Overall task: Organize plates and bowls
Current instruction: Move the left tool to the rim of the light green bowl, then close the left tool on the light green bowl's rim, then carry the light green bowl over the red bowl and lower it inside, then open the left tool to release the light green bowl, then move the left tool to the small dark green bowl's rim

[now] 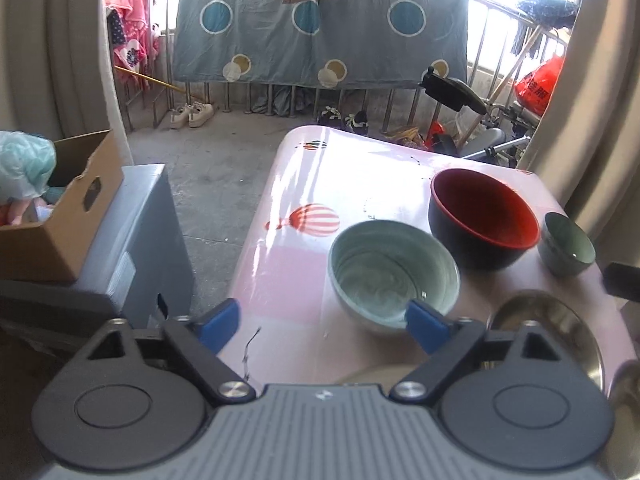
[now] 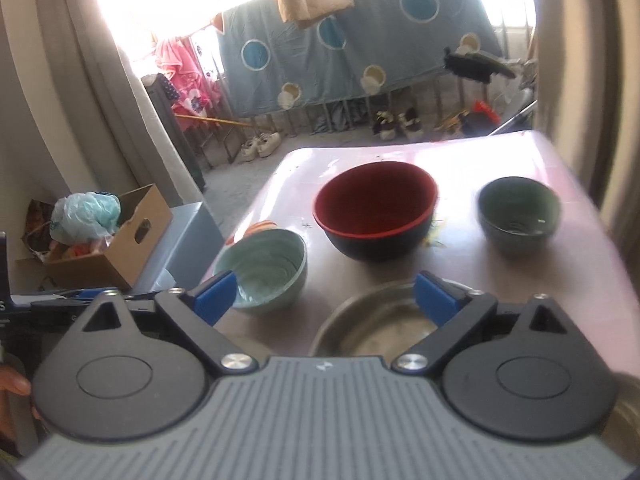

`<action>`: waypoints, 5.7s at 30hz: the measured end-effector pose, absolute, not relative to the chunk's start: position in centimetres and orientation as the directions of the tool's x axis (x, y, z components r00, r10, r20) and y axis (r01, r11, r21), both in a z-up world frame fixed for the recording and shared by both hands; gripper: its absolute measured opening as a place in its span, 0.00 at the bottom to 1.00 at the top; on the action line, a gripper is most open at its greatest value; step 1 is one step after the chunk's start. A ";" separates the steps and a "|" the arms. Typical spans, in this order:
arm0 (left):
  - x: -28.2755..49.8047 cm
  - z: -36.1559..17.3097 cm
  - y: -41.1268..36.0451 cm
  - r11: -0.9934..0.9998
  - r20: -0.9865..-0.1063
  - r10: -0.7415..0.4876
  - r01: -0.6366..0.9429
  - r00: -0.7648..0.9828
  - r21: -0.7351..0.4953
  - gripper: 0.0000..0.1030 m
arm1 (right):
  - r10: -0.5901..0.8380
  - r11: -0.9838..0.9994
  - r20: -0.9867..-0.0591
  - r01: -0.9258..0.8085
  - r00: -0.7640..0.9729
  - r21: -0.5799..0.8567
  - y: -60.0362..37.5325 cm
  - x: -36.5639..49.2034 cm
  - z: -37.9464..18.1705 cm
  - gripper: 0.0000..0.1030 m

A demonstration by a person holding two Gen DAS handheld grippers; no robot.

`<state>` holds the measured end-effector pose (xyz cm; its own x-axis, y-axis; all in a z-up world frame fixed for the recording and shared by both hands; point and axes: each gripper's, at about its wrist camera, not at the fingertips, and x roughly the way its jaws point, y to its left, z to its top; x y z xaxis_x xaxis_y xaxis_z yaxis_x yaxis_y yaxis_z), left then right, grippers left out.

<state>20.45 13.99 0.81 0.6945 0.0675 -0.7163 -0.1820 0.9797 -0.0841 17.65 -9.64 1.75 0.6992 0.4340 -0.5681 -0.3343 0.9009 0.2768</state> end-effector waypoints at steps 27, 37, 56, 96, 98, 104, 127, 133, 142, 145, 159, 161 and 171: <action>29.0 -4.0 14.8 0.962 -0.829 0.026 -0.240 0.558 -0.131 0.35 | 0.558 0.829 -0.692 -0.347 0.457 0.439 -1.6 31.2 -6.5 0.30; 30.9 -6.2 16.0 0.942 -0.866 -0.012 -0.284 0.500 -0.177 0.12 | 0.520 0.852 -0.740 -0.319 0.426 0.415 0.1 33.7 -8.9 0.17; 30.5 -5.6 15.9 0.921 -0.864 -0.010 -0.331 0.503 -0.203 0.10 | 0.481 0.868 -0.797 -0.323 0.365 0.376 1.4 34.7 -9.4 0.09; 44.0 -2.3 4.3 0.979 -0.892 -0.054 -0.153 0.448 -0.136 0.11 | 0.412 0.905 -0.803 -0.093 0.431 0.414 -13.6 43.8 -5.2 0.08; 44.2 -2.5 4.3 0.981 -0.894 -0.052 -0.147 0.444 -0.131 0.12 | 0.407 0.909 -0.805 -0.106 0.432 0.403 -13.3 43.8 -5.6 0.08; 45.0 -2.9 4.5 0.978 -0.909 -0.051 -0.162 0.414 -0.129 0.14 | 0.358 0.934 -0.822 -0.160 0.443 0.321 -11.2 44.5 -5.2 0.08; 45.6 -2.5 6.3 0.915 -0.914 -0.260 -0.223 0.310 -0.336 0.61 | 0.293 0.951 -0.845 -0.231 0.447 0.207 -9.7 45.2 -4.7 0.05; 45.1 -2.2 6.4 0.911 -0.910 -0.272 -0.221 0.313 -0.348 0.62 | 0.299 0.949 -0.845 -0.226 0.443 0.218 -9.4 45.1 -4.6 0.06; 44.1 0.4 7.2 0.893 -0.877 -0.300 -0.212 0.376 -0.397 0.85 | 0.338 0.939 -0.837 -0.212 0.430 0.270 -10.0 45.5 -4.6 0.15; 43.7 1.6 7.4 0.901 -0.866 -0.286 -0.193 0.410 -0.389 0.86 | 0.333 0.940 -0.834 -0.220 0.440 0.260 -9.8 45.3 -4.4 0.16; 39.3 3.0 6.8 0.938 -0.819 -0.241 -0.090 0.521 -0.334 0.86 | 0.360 0.933 -0.752 -0.218 0.552 0.287 -14.2 41.4 0.6 0.20; 38.6 3.3 5.9 0.949 -0.811 -0.238 -0.051 0.535 -0.312 0.86 | 0.361 0.933 -0.744 -0.207 0.563 0.295 -15.8 40.5 1.2 0.21; 35.9 3.9 -0.7 0.970 -0.783 -0.244 0.148 0.572 -0.194 0.87 | 0.305 0.948 -0.748 -0.114 0.590 0.296 -23.7 35.7 1.3 0.27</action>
